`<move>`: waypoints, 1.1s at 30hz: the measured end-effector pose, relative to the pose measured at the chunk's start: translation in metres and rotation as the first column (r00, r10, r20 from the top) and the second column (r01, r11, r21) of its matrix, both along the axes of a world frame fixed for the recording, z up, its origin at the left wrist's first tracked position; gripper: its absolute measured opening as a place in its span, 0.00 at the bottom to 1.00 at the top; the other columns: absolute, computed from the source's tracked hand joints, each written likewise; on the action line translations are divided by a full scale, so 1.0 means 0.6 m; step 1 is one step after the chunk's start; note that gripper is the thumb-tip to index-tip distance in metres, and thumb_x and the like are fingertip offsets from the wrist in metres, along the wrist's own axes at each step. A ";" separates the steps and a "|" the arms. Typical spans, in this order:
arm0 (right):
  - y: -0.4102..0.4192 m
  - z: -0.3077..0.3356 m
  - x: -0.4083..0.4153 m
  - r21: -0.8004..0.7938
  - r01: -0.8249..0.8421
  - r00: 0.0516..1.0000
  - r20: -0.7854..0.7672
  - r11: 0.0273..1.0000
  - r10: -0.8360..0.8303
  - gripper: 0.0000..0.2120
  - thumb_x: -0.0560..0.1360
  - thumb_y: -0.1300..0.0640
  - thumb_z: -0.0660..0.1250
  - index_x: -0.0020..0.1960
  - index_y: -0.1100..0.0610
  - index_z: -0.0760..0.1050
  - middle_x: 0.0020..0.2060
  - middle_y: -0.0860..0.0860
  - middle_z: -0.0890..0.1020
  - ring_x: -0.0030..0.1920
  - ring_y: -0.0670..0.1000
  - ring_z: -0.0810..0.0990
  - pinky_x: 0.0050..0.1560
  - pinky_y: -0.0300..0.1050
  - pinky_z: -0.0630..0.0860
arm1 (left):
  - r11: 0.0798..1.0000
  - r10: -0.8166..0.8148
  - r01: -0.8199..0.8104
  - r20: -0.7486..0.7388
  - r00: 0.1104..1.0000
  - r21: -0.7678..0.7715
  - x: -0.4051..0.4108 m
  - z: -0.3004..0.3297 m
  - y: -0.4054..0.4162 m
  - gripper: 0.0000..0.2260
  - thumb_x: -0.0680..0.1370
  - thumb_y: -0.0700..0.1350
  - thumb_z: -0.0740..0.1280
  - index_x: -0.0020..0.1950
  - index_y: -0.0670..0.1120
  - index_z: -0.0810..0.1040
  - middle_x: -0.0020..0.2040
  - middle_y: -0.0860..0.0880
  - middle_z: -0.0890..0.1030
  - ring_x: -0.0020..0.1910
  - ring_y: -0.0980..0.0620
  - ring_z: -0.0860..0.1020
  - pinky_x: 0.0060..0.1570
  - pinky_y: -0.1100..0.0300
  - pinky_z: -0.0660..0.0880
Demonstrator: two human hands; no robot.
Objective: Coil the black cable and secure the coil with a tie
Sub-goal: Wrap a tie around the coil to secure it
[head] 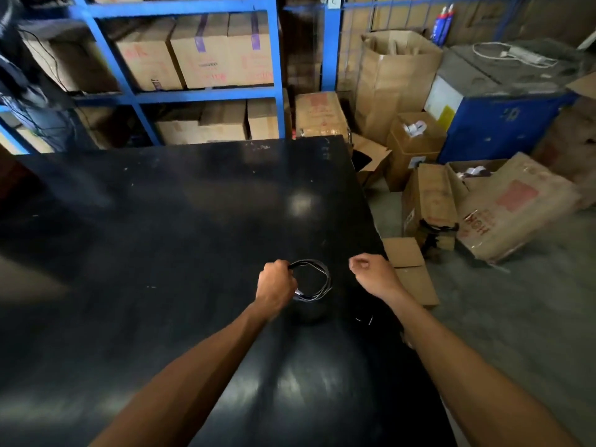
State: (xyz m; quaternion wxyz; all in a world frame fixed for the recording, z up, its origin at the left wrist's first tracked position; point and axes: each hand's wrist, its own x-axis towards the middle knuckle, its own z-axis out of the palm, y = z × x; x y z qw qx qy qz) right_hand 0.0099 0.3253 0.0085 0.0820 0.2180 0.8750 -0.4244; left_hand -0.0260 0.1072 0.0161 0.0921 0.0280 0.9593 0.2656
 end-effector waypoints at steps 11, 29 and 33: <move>0.032 -0.100 0.034 0.195 -0.418 0.855 0.414 0.887 0.312 0.23 0.72 0.52 0.76 0.66 0.43 0.78 0.63 0.53 0.73 0.60 0.57 0.79 0.60 0.49 0.76 | 0.995 -0.057 0.070 0.162 0.985 -0.075 0.007 -0.084 0.012 0.12 0.77 0.38 0.61 0.53 0.35 0.82 0.51 0.33 0.82 0.49 0.31 0.81 0.47 0.46 0.78; -0.032 -0.020 -0.025 0.262 -0.618 0.784 0.137 0.741 0.605 0.09 0.80 0.57 0.69 0.58 0.52 0.85 0.51 0.50 0.84 0.52 0.52 0.83 0.50 0.43 0.74 | 0.856 -0.518 0.516 0.066 0.853 0.034 0.025 -0.031 0.006 0.09 0.83 0.42 0.62 0.57 0.45 0.81 0.45 0.42 0.86 0.44 0.41 0.83 0.46 0.49 0.79; -0.038 0.000 -0.030 0.131 -0.672 0.736 0.223 0.729 0.639 0.11 0.82 0.57 0.62 0.55 0.50 0.84 0.44 0.42 0.83 0.45 0.47 0.81 0.43 0.38 0.72 | 0.858 -0.513 0.513 0.085 0.854 0.024 0.025 -0.020 0.004 0.09 0.80 0.38 0.63 0.52 0.43 0.83 0.45 0.41 0.85 0.44 0.41 0.82 0.42 0.54 0.74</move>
